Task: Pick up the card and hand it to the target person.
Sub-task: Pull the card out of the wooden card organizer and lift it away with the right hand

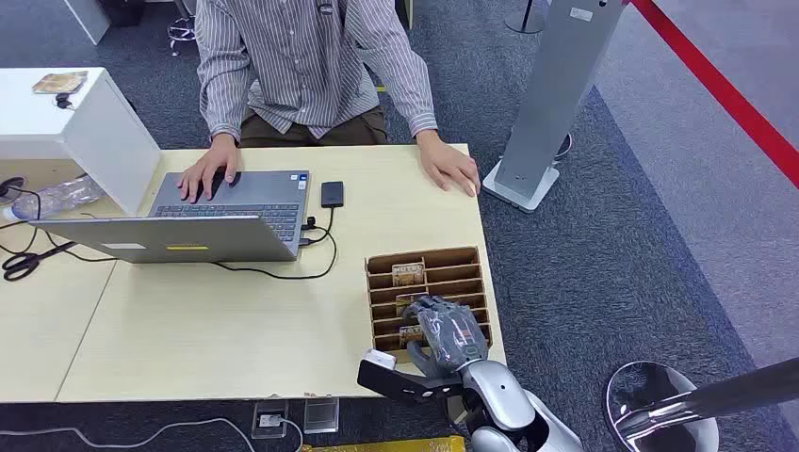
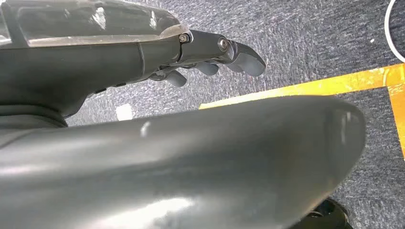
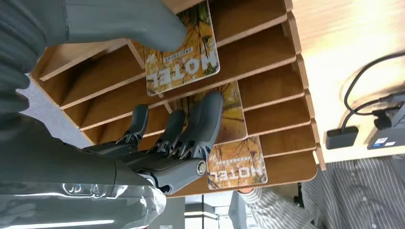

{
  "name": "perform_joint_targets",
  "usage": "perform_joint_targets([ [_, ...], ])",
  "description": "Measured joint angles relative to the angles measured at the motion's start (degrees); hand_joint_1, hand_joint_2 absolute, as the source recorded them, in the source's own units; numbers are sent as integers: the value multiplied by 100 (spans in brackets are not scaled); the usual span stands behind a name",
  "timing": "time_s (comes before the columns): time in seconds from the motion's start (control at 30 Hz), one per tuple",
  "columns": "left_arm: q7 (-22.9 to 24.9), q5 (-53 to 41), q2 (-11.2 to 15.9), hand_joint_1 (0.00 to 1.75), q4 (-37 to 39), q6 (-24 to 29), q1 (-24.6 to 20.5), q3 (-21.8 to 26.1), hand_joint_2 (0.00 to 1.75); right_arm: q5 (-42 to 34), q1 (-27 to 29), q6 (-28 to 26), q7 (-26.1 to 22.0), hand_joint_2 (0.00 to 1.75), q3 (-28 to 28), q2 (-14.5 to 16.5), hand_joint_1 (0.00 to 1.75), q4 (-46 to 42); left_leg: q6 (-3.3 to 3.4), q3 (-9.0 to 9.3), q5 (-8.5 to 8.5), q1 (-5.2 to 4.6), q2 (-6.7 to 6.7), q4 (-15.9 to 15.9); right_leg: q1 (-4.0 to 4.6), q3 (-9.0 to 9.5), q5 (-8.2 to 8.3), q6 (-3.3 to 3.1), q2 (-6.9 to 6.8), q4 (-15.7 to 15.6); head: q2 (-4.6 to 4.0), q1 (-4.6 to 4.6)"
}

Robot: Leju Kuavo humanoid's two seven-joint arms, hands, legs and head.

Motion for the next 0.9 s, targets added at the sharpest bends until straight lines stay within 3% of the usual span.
perform_joint_targets([
  [0.53,29,24,11,0,0,-33,6,2,0,153,92,60,172,175,-51,-116,73,-708,0,1,0,0,1,0,0,-1,0,0,1,0,1,1],
  [0.9,4,15,13,0,0,-35,5,1,0,-48,120,206,152,175,-28,-145,69,-697,0,0,0,0,1,0,0,0,0,0,1,0,1,0],
])
